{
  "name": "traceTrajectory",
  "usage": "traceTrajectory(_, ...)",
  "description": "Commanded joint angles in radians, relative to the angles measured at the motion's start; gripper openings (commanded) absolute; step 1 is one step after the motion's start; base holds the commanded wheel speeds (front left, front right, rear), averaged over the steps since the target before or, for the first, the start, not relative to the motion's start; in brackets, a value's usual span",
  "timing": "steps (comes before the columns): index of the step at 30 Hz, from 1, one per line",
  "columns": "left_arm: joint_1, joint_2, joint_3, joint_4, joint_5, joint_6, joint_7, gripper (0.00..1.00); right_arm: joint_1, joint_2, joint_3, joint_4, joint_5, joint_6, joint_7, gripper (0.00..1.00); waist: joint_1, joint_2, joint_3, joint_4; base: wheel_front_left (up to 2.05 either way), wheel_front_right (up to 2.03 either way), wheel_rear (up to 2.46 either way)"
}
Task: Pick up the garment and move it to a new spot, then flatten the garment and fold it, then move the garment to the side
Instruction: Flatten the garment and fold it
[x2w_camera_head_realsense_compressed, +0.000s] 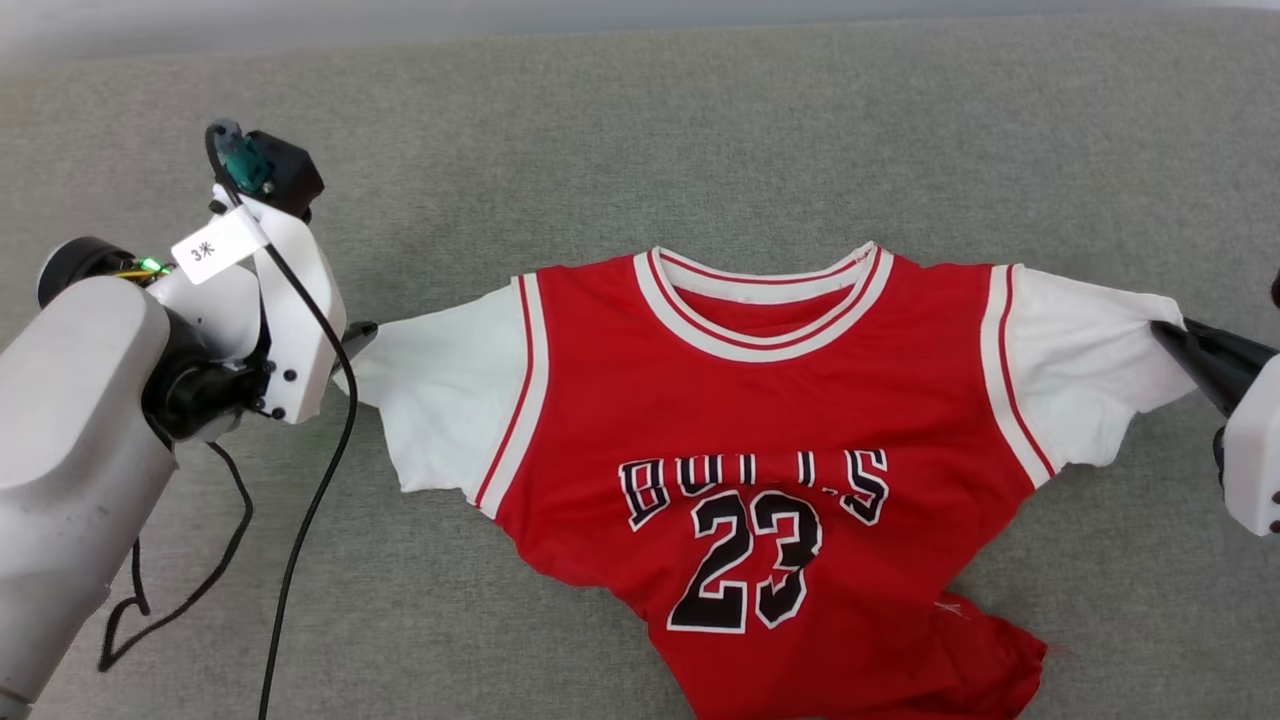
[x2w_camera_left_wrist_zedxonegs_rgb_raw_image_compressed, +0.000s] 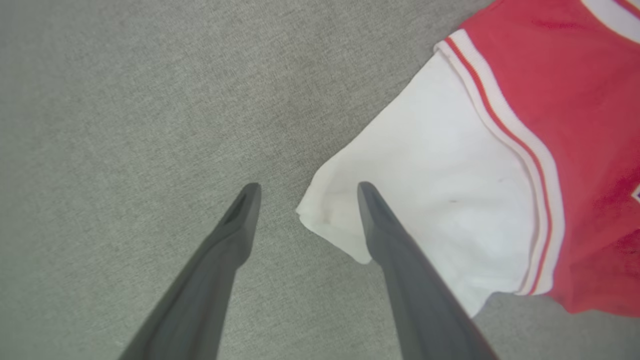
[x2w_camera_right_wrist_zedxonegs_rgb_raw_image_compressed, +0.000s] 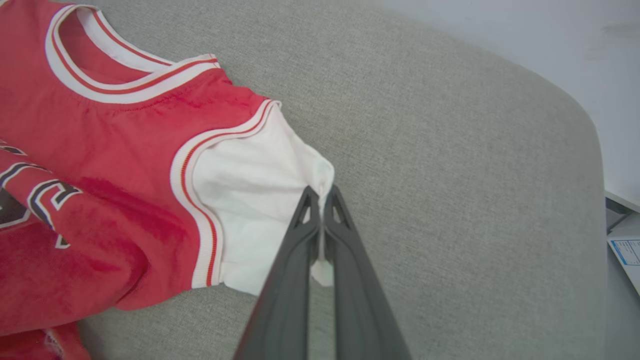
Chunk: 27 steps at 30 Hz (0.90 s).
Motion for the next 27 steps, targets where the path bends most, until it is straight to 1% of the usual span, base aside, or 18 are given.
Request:
traceTrajectory(1, -0.008, 0.003, -0.006, 0.009, -0.009, 0.0, 0.003, 1.0, -0.008, 0.01, 0.001, -0.003, -0.003, -0.001, 0.002, 0.0, -0.0001, 0.0, 0.012, -0.01, 0.0, 0.0, 0.0)
traceTrajectory(8, 0.007, 0.011, -0.089, 0.066, -0.045, 0.0, 0.039, 1.0, -0.027, 0.028, 0.012, -0.007, -0.007, -0.001, 0.007, 0.0, -0.0001, 0.0, 0.047, -0.028, 0.0, 0.0, 0.0)
traceTrajectory(14, 0.026, 0.009, -0.189, 0.098, -0.065, 0.0, 0.074, 1.0, -0.041, 0.031, 0.02, -0.003, -0.007, -0.001, 0.007, 0.0, -0.0001, 0.0, 0.061, -0.031, 0.0, 0.0, 0.0)
traceTrajectory(15, 0.03, 0.009, -0.207, 0.099, -0.068, 0.0, 0.073, 0.4, -0.043, 0.031, 0.022, -0.001, -0.007, -0.001, 0.007, 0.0, -0.0001, 0.0, 0.061, -0.03, 0.0, 0.0, 0.0)
traceTrajectory(16, 0.035, 0.01, -0.221, 0.098, -0.074, 0.0, 0.07, 0.0, -0.045, 0.031, 0.023, 0.001, -0.006, -0.001, 0.007, 0.0, -0.0001, 0.0, 0.06, -0.029, 0.0, 0.0, 0.0)
traceTrajectory(19, 0.032, 0.01, -0.238, 0.097, -0.088, 0.0, 0.036, 0.0, -0.048, 0.033, 0.027, 0.007, -0.001, -0.001, 0.007, 0.0, -0.0001, 0.0, 0.051, -0.024, 0.0, 0.0, 0.0)
traceTrajectory(21, 0.018, 0.011, -0.246, 0.09, -0.092, 0.0, -0.005, 0.0, -0.05, 0.031, 0.028, 0.012, 0.0, -0.001, 0.001, 0.0, -0.0001, 0.0, 0.039, -0.019, 0.0, 0.0, 0.0)
traceTrajectory(24, -0.01, 0.022, -0.25, 0.057, -0.088, 0.0, -0.101, 0.0, -0.06, 0.031, 0.031, 0.015, -0.006, -0.001, -0.015, 0.0, -0.0001, 0.0, 0.015, -0.015, 0.0, 0.0, 0.0)
traceTrajectory(27, -0.038, 0.051, -0.267, 0.04, -0.043, 0.0, -0.214, 0.0, -0.054, 0.031, 0.03, 0.025, -0.013, -0.001, -0.039, 0.0, -0.0001, 0.0, -0.018, -0.007, 0.0, 0.0, 0.0)
